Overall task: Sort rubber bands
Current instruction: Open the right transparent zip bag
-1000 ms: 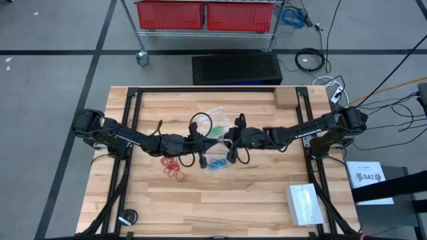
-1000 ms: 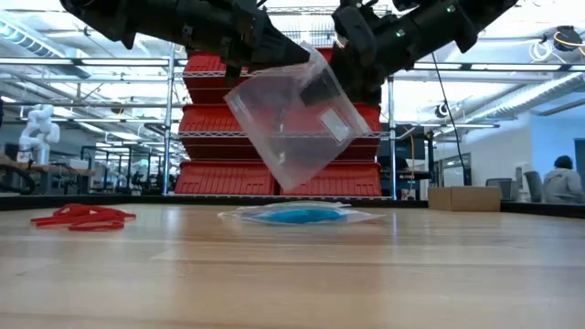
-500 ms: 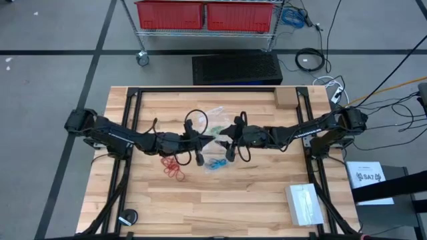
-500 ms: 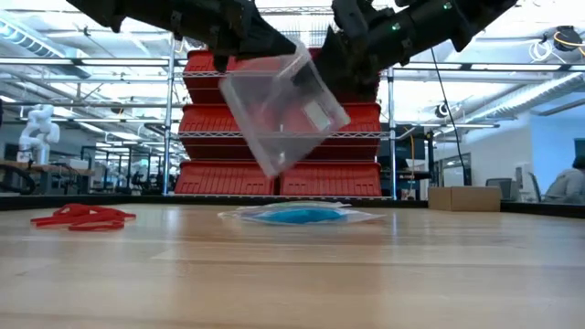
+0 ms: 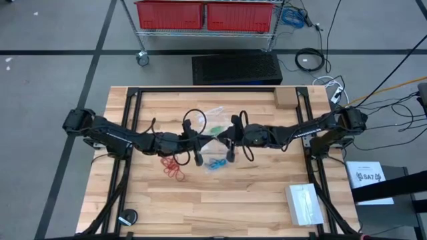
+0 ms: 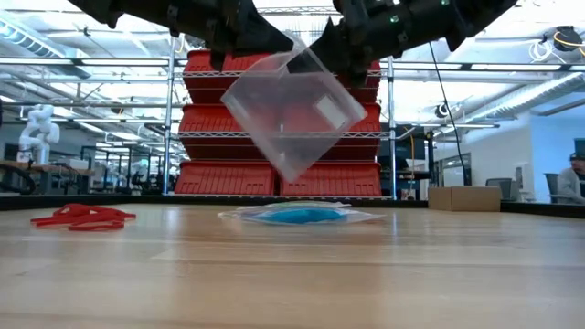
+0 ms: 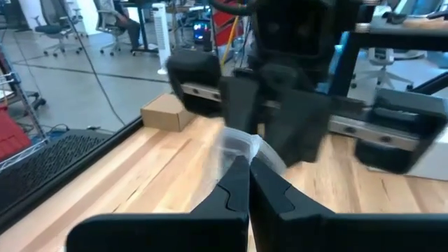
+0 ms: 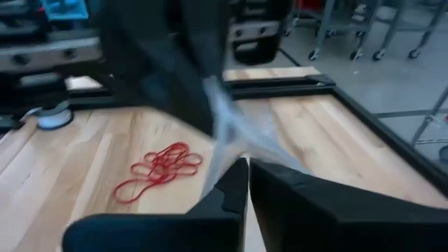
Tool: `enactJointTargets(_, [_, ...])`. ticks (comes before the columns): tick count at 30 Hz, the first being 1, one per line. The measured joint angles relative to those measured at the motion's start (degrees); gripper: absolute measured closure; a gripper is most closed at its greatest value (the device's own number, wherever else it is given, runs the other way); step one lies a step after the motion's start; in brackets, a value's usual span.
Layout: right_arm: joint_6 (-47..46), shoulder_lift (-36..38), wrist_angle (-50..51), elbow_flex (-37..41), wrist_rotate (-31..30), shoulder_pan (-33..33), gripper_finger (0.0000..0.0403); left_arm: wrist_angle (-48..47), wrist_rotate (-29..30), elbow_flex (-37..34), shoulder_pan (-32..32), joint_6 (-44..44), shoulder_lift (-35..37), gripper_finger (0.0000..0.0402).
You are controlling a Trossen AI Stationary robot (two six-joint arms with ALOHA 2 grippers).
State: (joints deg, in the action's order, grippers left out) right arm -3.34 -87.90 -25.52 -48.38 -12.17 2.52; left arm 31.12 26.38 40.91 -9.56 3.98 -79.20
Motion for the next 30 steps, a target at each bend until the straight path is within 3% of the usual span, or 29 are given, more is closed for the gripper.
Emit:
enactJointTargets(9, [-1.1,0.0,-3.1,0.0,-9.1,-0.6,0.0399,0.7,-1.0,0.0,-0.3,-0.3,-0.1,0.0402])
enactJointTargets(14, [-2.8,0.0,-1.0,0.0,-7.0,-0.6,0.0391,0.5,-0.2,0.0,-0.4,-1.6,-0.1,0.0402])
enactJointTargets(17, [-3.8,0.0,2.8,0.0,-5.2,-0.5,0.036,0.6,0.3,0.0,-0.3,-1.8,0.3,0.0402])
enactJointTargets(25, [-5.0,0.0,4.7,0.0,-2.8,-0.6,0.0229,0.9,-0.8,0.0,-0.3,-1.3,0.3,0.0401])
enactJointTargets(30, [-3.6,0.0,3.1,0.0,-0.9,-1.4,0.0213,1.7,-2.8,0.0,-0.2,0.1,0.3,0.0402])
